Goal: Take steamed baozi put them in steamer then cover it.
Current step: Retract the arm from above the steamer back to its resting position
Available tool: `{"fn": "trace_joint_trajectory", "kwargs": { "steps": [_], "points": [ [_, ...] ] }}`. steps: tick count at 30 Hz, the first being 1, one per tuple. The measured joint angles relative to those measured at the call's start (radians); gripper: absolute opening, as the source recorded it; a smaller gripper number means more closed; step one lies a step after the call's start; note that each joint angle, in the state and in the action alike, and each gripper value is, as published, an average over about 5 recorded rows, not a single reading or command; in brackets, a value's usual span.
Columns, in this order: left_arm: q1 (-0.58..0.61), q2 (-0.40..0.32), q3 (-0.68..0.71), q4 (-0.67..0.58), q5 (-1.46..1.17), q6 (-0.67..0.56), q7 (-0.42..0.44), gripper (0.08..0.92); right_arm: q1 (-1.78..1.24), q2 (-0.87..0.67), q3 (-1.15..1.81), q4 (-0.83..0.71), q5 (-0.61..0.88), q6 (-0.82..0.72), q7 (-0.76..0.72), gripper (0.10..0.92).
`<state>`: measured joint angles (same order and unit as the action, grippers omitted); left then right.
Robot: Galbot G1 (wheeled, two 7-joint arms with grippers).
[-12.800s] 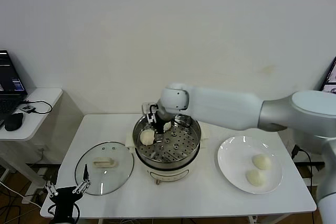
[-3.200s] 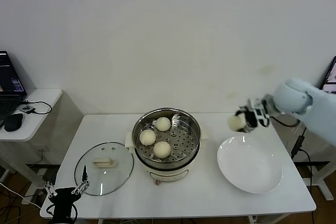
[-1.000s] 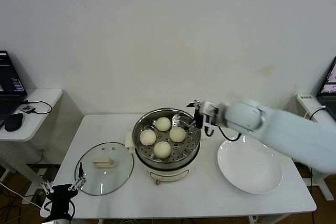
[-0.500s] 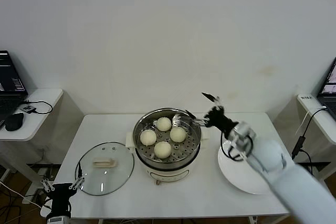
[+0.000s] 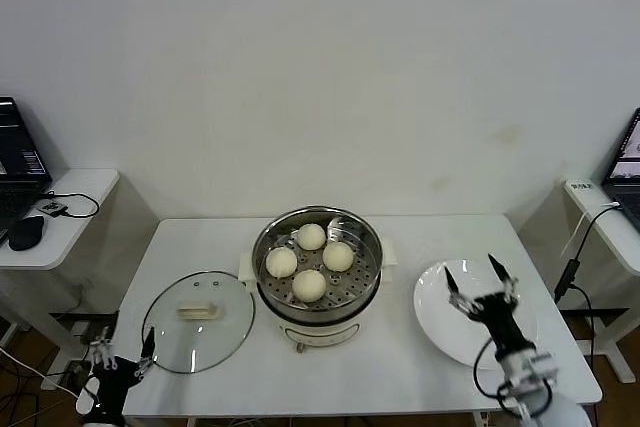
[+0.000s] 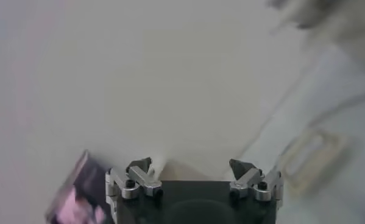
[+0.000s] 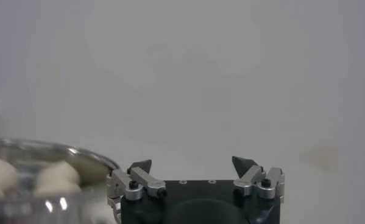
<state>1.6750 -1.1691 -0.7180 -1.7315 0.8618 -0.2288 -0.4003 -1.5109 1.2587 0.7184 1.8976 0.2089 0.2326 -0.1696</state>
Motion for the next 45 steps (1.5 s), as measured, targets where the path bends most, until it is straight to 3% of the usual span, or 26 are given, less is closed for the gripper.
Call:
{"fn": "trace_joint_trajectory", "kwargs": {
  "steps": [14,45],
  "points": [
    [-0.097,0.027,0.053,0.099,0.294,-0.018,0.026,0.823,-0.1,0.118,0.134,0.013,-0.023,0.069,0.004,0.823],
    [-0.395,0.051,0.166,0.322,0.348,-0.041,0.097,0.823,-0.155,0.179,0.175,-0.017,-0.042,0.093,-0.006,0.823]
  ]
}}
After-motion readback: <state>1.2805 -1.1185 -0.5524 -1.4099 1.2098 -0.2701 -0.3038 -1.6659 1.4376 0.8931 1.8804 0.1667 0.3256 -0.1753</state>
